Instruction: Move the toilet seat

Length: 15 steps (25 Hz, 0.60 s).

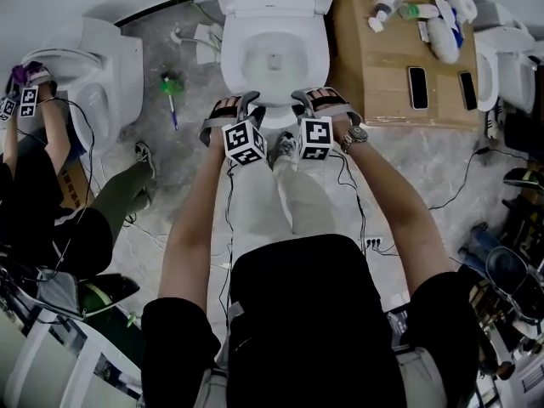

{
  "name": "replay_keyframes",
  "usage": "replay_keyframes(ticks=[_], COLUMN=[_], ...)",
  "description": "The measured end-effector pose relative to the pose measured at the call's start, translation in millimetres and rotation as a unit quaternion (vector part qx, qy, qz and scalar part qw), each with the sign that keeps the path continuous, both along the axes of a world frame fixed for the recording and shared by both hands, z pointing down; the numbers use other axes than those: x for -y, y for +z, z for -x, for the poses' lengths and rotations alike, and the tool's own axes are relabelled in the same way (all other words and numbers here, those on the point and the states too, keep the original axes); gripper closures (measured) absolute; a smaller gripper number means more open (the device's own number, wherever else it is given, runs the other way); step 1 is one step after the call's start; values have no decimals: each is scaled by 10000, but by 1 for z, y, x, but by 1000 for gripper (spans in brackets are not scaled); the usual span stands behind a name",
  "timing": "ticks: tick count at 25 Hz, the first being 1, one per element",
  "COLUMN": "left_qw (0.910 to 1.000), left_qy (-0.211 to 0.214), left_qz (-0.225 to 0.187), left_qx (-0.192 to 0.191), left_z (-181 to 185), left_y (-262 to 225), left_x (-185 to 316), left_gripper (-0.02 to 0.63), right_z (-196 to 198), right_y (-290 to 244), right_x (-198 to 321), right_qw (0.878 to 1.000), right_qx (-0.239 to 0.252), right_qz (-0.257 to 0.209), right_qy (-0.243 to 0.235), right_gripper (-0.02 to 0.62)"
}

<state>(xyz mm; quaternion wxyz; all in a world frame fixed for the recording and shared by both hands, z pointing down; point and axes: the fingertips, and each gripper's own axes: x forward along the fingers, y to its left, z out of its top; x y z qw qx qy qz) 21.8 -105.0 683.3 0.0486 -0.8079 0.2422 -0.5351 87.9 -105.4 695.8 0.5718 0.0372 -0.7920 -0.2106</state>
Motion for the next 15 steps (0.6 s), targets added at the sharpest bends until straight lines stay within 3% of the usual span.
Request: replay_keyframes(ticks=[5,15], left_qw=[10000,9990], left_qy=[-51,342], left_qz=[-53,-251], left_qx=[-32,118], left_z=[0,0], left_y=[-12,-32], left_x=[13,29], left_gripper=[437,459], right_z=[2,1], right_y=[-15,-32], right_x=[13,27], right_qw=[9999,9992], right_qx=[110,110], right_qz=[-23,45], right_qy=[66,378], right_gripper=[471,476])
